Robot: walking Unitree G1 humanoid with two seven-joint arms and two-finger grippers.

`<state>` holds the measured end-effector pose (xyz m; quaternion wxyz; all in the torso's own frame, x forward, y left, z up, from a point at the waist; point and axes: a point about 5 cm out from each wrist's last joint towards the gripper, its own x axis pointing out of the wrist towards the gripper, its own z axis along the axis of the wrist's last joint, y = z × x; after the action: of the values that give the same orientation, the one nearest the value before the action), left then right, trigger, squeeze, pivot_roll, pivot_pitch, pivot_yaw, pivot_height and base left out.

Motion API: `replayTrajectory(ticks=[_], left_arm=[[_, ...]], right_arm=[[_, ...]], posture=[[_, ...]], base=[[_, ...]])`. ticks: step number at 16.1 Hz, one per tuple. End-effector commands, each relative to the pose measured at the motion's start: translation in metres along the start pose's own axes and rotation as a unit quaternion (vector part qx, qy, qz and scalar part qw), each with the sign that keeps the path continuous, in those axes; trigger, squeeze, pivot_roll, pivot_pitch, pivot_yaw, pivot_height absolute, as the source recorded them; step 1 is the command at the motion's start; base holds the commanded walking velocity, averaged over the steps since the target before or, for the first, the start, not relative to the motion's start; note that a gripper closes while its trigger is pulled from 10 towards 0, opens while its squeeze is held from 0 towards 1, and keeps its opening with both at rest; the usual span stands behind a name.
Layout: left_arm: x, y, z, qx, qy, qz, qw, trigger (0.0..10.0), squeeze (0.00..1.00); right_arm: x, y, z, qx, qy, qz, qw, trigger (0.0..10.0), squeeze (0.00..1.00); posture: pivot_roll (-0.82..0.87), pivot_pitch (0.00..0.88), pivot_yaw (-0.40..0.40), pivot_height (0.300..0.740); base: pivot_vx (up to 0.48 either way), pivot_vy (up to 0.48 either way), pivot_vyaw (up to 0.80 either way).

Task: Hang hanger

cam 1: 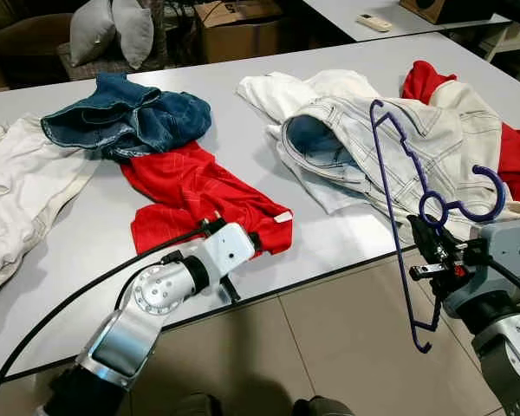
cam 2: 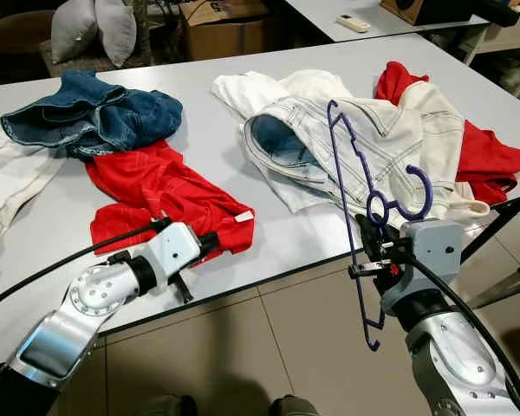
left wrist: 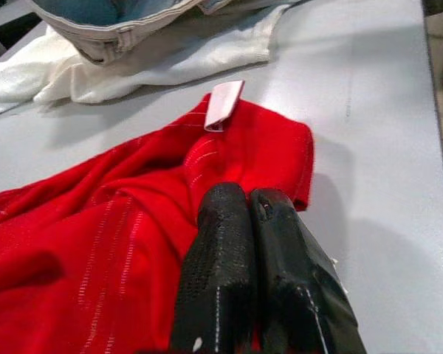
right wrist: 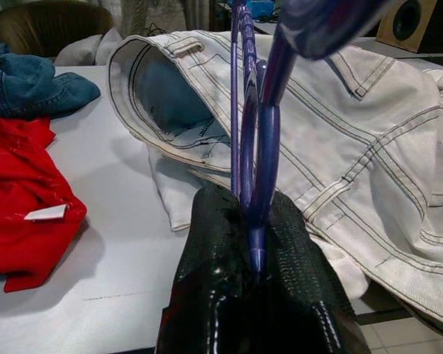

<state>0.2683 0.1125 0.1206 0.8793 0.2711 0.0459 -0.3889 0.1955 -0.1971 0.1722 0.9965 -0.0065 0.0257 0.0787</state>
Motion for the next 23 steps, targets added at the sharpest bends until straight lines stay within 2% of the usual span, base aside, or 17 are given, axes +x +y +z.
replayTrajectory(ticks=[1,3,4,5,6,9,14,15,16,17,18,19,22,23], left_arm=[[-0.001,0.007,0.0,0.002,0.003,0.01,1.0,0.0,0.0],[0.002,0.025,0.002,0.002,0.0,0.053,0.999,0.0,0.0],[0.002,0.04,0.003,-0.001,0.001,0.096,0.995,0.0,0.0],[0.002,0.047,0.002,-0.001,0.001,0.115,0.993,0.0,0.0],[0.0,0.061,0.004,-0.001,-0.003,0.153,0.988,0.0,0.0],[-0.001,0.068,0.008,-0.013,-0.019,0.171,0.985,0.0,0.0],[-0.001,0.055,0.001,-0.041,-0.014,0.143,0.989,0.0,0.0],[0.0,0.054,0.002,-0.054,-0.017,0.142,0.988,7.0,0.0],[0.001,0.049,0.004,-0.064,-0.029,0.118,0.99,10.0,0.0],[0.001,0.045,0.007,-0.067,-0.04,0.094,0.992,10.0,0.0],[0.001,0.041,0.009,-0.06,-0.047,0.079,0.994,10.0,0.53],[0.0,0.035,0.01,-0.051,-0.05,0.054,0.996,10.0,1.0],[0.001,0.015,0.005,-0.017,-0.036,-0.022,0.999,10.0,1.0],[0.001,0.013,0.003,-0.012,-0.03,-0.026,0.999,10.0,1.0]], right_arm=[[-0.001,0.001,0.0,-0.001,0.003,0.006,1.0,10.0,0.0],[-0.002,0.0,-0.001,0.006,0.002,-0.001,1.0,10.0,0.0],[-0.002,-0.003,-0.001,0.016,-0.001,-0.009,1.0,10.0,0.0],[-0.002,-0.004,-0.002,0.019,-0.002,-0.012,1.0,10.0,0.0],[-0.001,-0.007,-0.002,0.021,-0.005,-0.019,1.0,10.0,0.0],[-0.003,-0.008,-0.004,0.024,-0.004,-0.025,0.999,10.0,0.0],[-0.001,-0.008,-0.004,0.028,-0.006,-0.026,0.999,10.0,0.0],[0.0,-0.008,-0.004,0.028,-0.007,-0.024,0.999,10.0,0.0],[0.0,-0.008,-0.004,0.028,-0.007,-0.023,0.999,10.0,0.0],[0.001,-0.008,-0.004,0.027,-0.006,-0.022,0.999,10.0,0.0],[0.001,-0.008,-0.004,0.027,-0.006,-0.022,0.999,10.0,0.0],[0.001,-0.008,-0.004,0.026,-0.006,-0.022,0.999,10.0,0.0],[0.001,-0.008,-0.004,0.026,-0.006,-0.022,0.999,10.0,0.0],[0.001,-0.008,-0.004,0.026,-0.007,-0.022,0.999,10.0,0.0]], posture=[[-0.09,0.087,0.002,0.74],[-0.09,0.08,0.002,0.74],[-0.1,0.077,0.003,0.74],[-0.1,0.073,0.009,0.74],[-0.1,0.071,0.014,0.74],[-0.1,0.071,0.02,0.74],[-0.09,0.072,0.019,0.74],[-0.08,0.071,0.017,0.74],[-0.08,0.072,0.016,0.74],[-0.08,0.071,0.016,0.74],[-0.08,0.072,0.016,0.74],[-0.08,0.073,0.015,0.74],[-0.08,0.073,0.015,0.74],[-0.08,0.072,0.016,0.74]], base=[[0.0,0.0,0.0],[0.0,0.0,0.0],[0.0,0.0,0.0],[0.0,0.0,0.0],[0.0,0.0,0.0],[0.0,0.0,0.0],[0.0,0.0,0.0],[0.0,0.0,0.0],[0.0,0.0,0.0],[0.0,0.0,0.0],[0.0,0.0,0.0],[0.0,0.0,0.0],[0.0,0.0,0.0],[0.0,0.0,0.0]])
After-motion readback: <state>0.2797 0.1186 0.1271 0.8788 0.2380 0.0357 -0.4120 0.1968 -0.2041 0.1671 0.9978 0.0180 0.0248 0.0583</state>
